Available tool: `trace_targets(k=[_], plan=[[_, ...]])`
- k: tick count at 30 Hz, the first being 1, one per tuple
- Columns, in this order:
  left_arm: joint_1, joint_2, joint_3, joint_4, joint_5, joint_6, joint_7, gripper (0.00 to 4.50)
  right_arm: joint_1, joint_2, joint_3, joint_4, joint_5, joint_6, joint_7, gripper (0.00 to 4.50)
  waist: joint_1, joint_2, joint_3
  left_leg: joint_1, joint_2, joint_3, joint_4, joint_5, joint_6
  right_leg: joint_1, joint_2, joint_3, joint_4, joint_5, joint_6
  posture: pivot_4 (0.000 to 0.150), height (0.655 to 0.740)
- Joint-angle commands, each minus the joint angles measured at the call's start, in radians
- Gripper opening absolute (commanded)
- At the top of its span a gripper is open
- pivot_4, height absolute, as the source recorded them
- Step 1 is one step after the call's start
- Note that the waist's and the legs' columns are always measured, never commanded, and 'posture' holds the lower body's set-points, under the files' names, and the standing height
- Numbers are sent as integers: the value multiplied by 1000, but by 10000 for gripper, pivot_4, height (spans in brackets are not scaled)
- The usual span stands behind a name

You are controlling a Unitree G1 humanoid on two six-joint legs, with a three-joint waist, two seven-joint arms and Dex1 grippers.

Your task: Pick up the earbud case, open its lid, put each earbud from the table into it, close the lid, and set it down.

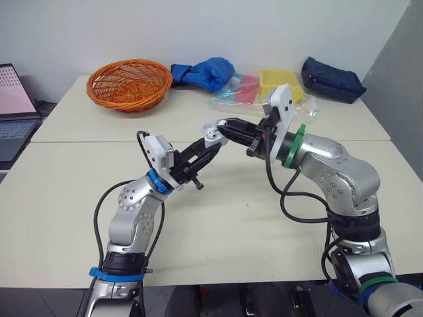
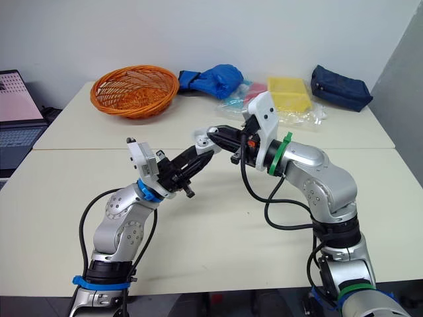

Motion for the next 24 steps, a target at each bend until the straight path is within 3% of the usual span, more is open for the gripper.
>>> trace_targets(k=[1,4,5,11,16,20,24], plan=[[-10,-3,8,-43,-16,-9,8,7623,3,-36,30,-3,-45,-65,31,4161,0,0,0,0,0,0,0,0,0,0,0,0,0,0,0,1500,7400],[-10,-3,9,-45,-18,-7,9,7623,5,-41,35,6,-46,-75,35,4161,0,0,0,0,0,0,0,0,0,0,0,0,0,0,0,1500,7400],[-11,-3,10,-44,-18,-8,8,7623,4,-38,32,8,-42,-73,33,11247,0,0,0,0,0,0,0,0,0,0,0,0,0,0,0,1500,7400],[-12,1,12,-41,-20,-5,5,7623,-3,-30,3,6,-5,-50,40,30746,0,0,0,0,0,0,0,0,0,0,0,0,0,0,0,1500,7400],[-13,1,11,-39,-19,-5,3,7623,-14,-15,-81,4,95,-18,46,30746,0,0,0,0,0,0,0,0,0,0,0,0,0,0,0,1500,7400],[-17,7,12,-25,-18,-6,-9,7623,-32,-108,-194,39,295,135,152,30746,0,0,0,0,0,0,0,0,0,0,0,0,0,0,0,1500,7400],[-21,35,-8,-12,-1,-22,-63,7623,-121,-140,-216,216,273,141,132,29107,-1,0,0,0,-1,1,0,0,0,0,-1,0,0,0,0,1500,7400]])
